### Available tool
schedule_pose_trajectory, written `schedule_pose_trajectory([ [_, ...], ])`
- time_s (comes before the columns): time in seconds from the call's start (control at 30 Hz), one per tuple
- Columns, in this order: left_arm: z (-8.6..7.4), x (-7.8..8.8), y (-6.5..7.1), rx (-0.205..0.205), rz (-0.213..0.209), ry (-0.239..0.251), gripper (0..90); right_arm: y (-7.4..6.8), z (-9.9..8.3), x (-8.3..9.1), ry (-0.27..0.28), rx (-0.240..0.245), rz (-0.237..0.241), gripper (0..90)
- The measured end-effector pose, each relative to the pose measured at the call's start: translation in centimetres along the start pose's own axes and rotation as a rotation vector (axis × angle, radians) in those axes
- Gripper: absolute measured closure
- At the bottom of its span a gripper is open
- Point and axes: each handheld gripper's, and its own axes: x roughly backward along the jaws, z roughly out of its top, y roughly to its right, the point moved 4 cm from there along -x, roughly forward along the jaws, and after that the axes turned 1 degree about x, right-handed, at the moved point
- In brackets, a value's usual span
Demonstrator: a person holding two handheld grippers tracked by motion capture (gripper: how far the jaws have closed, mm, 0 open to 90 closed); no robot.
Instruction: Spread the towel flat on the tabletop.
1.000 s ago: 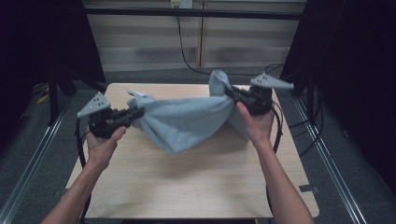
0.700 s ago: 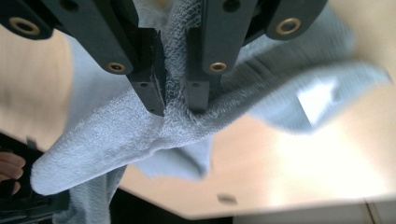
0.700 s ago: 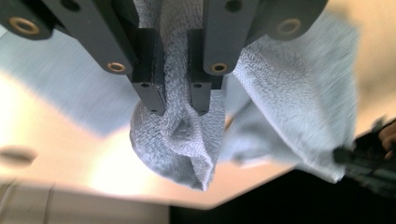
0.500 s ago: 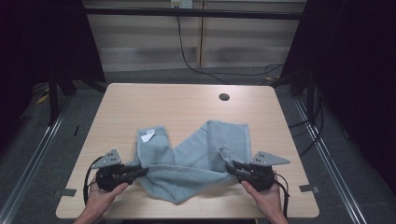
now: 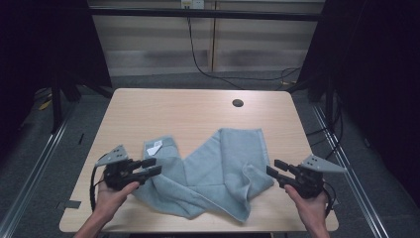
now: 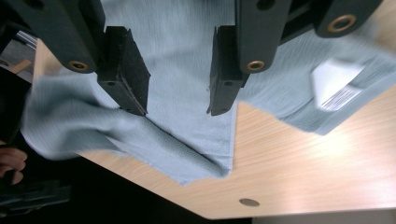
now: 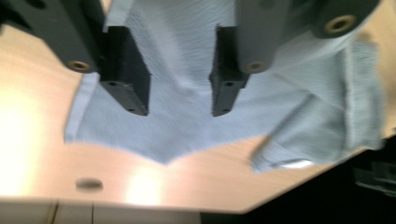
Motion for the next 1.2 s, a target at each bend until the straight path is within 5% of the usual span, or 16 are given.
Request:
schedule_pose_trajectory([
  [0.13, -2.5, -4.9, 1.0, -0.053, -0.04, -0.185, 57.7, 1.6, -2.3, -3.5, -0.124, -0.003, -0.005, 61.4],
  [0.27, -5.2, -6.7, 0.8, -0.103, 0.0, -0.298, 55.2, 1.9, -2.5, -5.0, -0.145, -0.035, 0.058, 51.3],
  [0.37, -5.3, -6.3, 0.3, -0.12, 0.008, -0.294, 60.8, 0.8, -2.5, -5.6, -0.15, -0.038, 0.123, 43.2],
  [0.43, -5.5, -6.1, 0.2, -0.142, 0.023, -0.292, 64.9, 0.1, -3.1, -6.6, -0.219, -0.029, 0.142, 40.6],
  [0.47, -5.5, -6.0, 0.3, -0.148, 0.033, -0.294, 66.1, 0.0, -3.4, -7.0, -0.231, -0.021, 0.143, 43.4],
  [0.53, -5.6, -5.7, 0.2, -0.159, 0.047, -0.303, 68.4, -0.4, -3.7, -7.4, -0.255, -0.002, 0.171, 64.3],
  [0.6, -5.6, -5.4, -0.1, -0.149, 0.053, -0.303, 70.4, -0.6, -3.5, -7.3, -0.231, 0.02, 0.164, 83.7],
  [0.67, -5.7, -4.7, -0.8, -0.132, 0.069, -0.297, 71.4, -0.4, -2.7, -6.4, -0.181, 0.043, 0.146, 85.9],
  [0.93, -6.3, -1.7, -3.3, -0.051, 0.137, -0.265, 72.0, 1.7, -1.0, -1.5, -0.039, 0.046, 0.067, 86.7],
  [1.1, -6.7, -0.3, -4.1, -0.038, 0.131, -0.26, 71.7, 3.1, -2.5, 0.2, -0.06, 0.038, -0.017, 85.4],
  [1.2, -6.7, -0.2, -4.2, -0.026, 0.124, -0.257, 71.4, 4.0, -2.9, 1.0, -0.053, 0.01, -0.031, 76.8],
])
